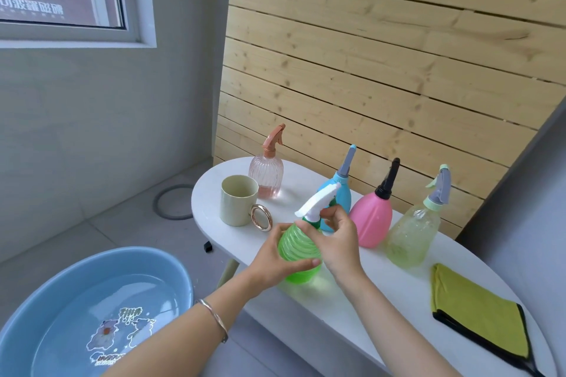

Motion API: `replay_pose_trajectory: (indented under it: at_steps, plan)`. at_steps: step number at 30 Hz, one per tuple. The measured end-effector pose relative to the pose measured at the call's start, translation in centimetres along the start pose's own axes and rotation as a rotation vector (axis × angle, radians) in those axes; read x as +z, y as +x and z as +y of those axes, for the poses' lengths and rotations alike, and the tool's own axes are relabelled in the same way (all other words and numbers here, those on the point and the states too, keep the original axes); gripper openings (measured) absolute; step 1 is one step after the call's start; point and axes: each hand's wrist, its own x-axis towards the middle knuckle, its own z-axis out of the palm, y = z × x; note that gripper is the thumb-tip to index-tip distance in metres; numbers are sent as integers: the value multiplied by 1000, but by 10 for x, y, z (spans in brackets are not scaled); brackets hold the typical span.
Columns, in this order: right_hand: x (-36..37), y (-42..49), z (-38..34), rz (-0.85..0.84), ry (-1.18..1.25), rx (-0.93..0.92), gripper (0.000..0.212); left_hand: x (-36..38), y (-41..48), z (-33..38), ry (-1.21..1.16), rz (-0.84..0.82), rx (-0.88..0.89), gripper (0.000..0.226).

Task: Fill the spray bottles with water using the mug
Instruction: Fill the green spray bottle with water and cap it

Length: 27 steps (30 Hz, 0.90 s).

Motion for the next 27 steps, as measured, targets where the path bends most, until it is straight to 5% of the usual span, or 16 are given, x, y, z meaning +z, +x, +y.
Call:
replay_pose_trajectory:
  at_steps: [11,15,17,20,22,27]
  plan:
    - [-19,-49,9,-171,102,4,34,0,1,-2,-24,25,-8,69]
    - [-35,-43,16,117,65,69,12,2,2,-4,-37,10,-20,72]
    - [-38,-30,8,117,23,54,30,1,3,-5,-40,11,-26,73]
    - [-36,-6,-10,-101,9,-9,65,0,4,-7,-36,11,-30,72]
    - [-33,7,-18,-186,-12,-37,70,1,4,-6,-33,5,-32,71]
    - [-31,0,-30,56,-104,-168,14,1,4,-7,-20,8,-36,72]
